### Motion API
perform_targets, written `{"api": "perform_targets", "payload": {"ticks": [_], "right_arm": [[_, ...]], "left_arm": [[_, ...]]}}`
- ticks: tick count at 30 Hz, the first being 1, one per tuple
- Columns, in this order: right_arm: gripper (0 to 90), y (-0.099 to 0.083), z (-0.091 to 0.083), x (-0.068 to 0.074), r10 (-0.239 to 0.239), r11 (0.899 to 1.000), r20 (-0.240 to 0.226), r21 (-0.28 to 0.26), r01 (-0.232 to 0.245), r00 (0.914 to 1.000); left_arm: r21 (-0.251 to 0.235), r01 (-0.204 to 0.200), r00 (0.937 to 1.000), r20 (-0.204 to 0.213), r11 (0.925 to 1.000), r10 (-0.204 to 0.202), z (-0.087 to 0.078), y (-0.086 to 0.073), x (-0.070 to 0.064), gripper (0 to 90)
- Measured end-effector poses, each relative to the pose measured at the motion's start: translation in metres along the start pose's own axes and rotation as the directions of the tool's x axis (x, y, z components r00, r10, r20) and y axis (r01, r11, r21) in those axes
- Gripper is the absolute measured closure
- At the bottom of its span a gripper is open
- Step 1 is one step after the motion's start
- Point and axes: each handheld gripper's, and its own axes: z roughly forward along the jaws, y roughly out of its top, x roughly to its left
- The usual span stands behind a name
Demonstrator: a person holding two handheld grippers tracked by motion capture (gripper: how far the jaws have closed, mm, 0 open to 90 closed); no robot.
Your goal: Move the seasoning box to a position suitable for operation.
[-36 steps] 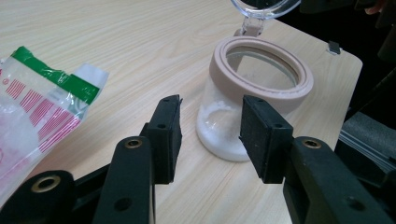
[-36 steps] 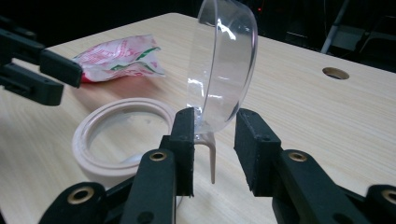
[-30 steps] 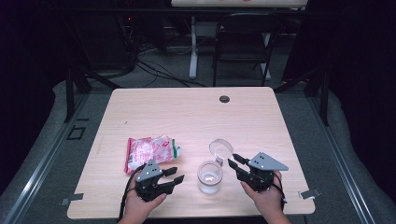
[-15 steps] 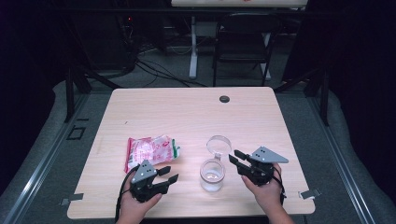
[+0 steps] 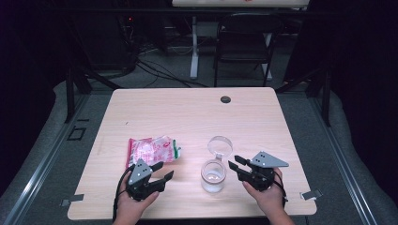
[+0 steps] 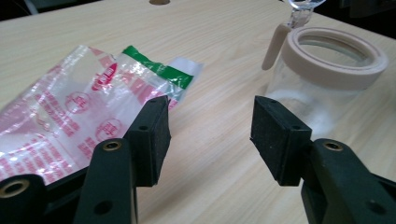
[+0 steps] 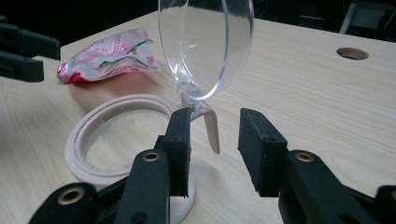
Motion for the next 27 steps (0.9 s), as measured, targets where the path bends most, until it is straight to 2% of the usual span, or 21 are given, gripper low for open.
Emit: {"api": "perform_targets", "payload": {"ticks": [3, 4, 5, 6, 7, 15, 19, 23, 27], "right_arm": [[60.8, -0.003, -0.001, -0.002, 0.013, 1.000, 0.006, -0.004, -0.013, 0.9999], [60.4, -0.003, -0.001, -0.003, 0.020, 1.000, 0.007, -0.005, -0.020, 0.9998], [59.9, -0.003, -0.002, -0.004, 0.023, 1.000, 0.005, -0.006, -0.023, 0.9997], [59.9, -0.003, -0.002, -0.004, 0.023, 1.000, 0.005, -0.006, -0.023, 0.9997], [59.7, -0.005, -0.002, -0.006, 0.036, 0.999, 0.004, -0.010, -0.036, 0.9994], [58.9, -0.008, -0.006, -0.008, 0.045, 0.999, 0.016, -0.007, -0.045, 0.9989], [58.4, -0.011, -0.009, -0.008, 0.047, 0.999, 0.026, -0.004, -0.047, 0.9986], [57.9, -0.014, -0.013, -0.008, 0.048, 0.999, 0.038, 0.004, -0.048, 0.9981], [57.6, -0.019, -0.021, -0.008, 0.052, 0.999, 0.059, 0.003, -0.052, 0.9969]], "left_arm": [[0.011, -0.009, 0.9997, -0.022, 0.9999, 0.009, 0.001, -0.001, 0.003, 45.1], [0.011, -0.050, 0.9971, -0.056, 0.9987, 0.050, 0.003, -0.002, 0.005, 45.1], [0.011, -0.050, 0.9971, -0.056, 0.9987, 0.050, 0.003, -0.002, 0.005, 45.1], [0.027, -0.074, 0.9941, -0.077, 0.9969, 0.075, 0.004, -0.002, 0.005, 45.1], [0.049, -0.101, 0.9883, -0.109, 0.9937, 0.106, 0.007, -0.003, 0.007, 45.1], [0.109, -0.110, 0.9843, -0.126, 0.9880, 0.123, 0.020, -0.003, 0.012, 44.7], [0.158, -0.146, 0.9726, -0.158, 0.9767, 0.170, 0.033, -0.003, 0.013, 44.6], [0.168, -0.159, 0.9691, -0.162, 0.9730, 0.186, 0.043, -0.001, 0.011, 44.6], [0.180, -0.188, 0.9618, -0.165, 0.9655, 0.218, 0.052, 0.004, 0.010, 45.7]]}}
